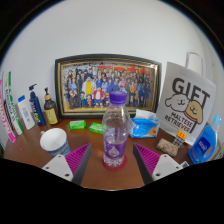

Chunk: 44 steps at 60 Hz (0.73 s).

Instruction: Pour water

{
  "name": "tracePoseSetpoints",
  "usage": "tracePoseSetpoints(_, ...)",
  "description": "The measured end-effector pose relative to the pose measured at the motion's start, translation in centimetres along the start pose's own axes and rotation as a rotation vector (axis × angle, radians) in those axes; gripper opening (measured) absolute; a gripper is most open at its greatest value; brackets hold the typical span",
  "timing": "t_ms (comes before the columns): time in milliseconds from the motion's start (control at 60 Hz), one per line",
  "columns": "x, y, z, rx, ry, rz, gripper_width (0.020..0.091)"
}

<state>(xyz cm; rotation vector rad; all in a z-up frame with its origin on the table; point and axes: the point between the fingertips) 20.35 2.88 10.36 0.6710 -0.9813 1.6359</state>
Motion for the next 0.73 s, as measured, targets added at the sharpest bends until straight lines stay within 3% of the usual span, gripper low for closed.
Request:
tracePoseSetpoints(100, -0.1, 1.8, 5.4, -0.004, 0.084, -0.029, 0.0855)
tracePoseSetpoints(250, 0.1, 5.5, 13.1, -0.005, 0.139, -0.034, 0.0855)
tracePoseSetpoints(483, 1.0, 8.7, 19.9, -0.048, 0.135, -0.028, 0.0858)
tracePoseSetpoints(733, 1.9, 9.8, 22.3, -0.092, 0.128, -0.012, 0.0855)
Point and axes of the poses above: the point between the fingertips, and its own axes, seen from behind it with the camera up: y to the left, x up, z backward, against the way the camera looks, and after that the axes turned 15 degrees about z, right-handed
